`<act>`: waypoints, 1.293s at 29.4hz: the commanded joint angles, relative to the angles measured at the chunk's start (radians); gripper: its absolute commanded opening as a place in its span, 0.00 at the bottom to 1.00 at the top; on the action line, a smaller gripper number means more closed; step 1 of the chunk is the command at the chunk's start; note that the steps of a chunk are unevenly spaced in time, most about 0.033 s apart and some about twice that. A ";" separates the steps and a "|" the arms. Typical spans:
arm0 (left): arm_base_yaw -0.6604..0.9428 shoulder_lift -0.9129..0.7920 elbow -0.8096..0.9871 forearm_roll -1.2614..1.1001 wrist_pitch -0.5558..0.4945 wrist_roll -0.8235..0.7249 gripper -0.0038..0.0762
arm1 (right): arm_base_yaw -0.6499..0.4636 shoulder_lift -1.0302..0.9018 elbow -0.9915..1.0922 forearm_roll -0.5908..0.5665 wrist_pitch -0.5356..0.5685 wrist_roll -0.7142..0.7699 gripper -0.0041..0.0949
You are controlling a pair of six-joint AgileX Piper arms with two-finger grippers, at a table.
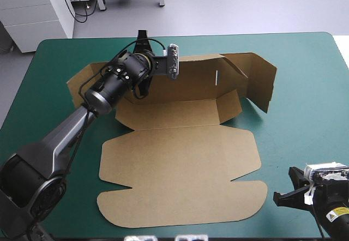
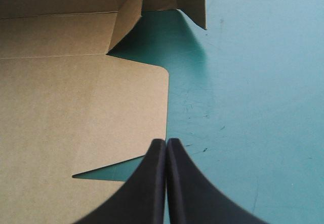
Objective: Fold the box
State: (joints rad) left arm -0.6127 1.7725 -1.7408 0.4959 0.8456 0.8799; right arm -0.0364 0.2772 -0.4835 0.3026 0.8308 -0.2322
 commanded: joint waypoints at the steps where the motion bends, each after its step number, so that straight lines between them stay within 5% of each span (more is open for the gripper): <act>1: -0.074 -0.055 -0.031 0.064 -0.038 -0.058 0.04 | 0.000 0.019 -0.034 0.018 -0.056 -0.002 0.02; 8: -0.194 -0.055 -0.031 0.388 -0.015 -0.247 0.04 | 0.000 0.019 -0.034 0.018 -0.056 -0.002 0.02; 20: -0.234 -0.102 0.139 0.590 -0.032 -0.454 0.04 | 0.000 0.019 -0.032 0.018 -0.057 -0.002 0.02; 25: -0.285 -0.177 0.306 0.871 -0.111 -0.712 0.04 | 0.000 0.019 -0.032 0.018 -0.057 -0.002 0.02; 38: -0.321 -0.204 0.571 1.328 -0.012 -1.204 0.04 | 0.000 0.019 -0.032 0.018 -0.055 0.009 0.02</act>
State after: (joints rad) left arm -0.9300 1.6213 -1.1711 1.6561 0.7858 -0.2249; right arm -0.0364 0.2772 -0.4835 0.3045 0.8323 -0.2271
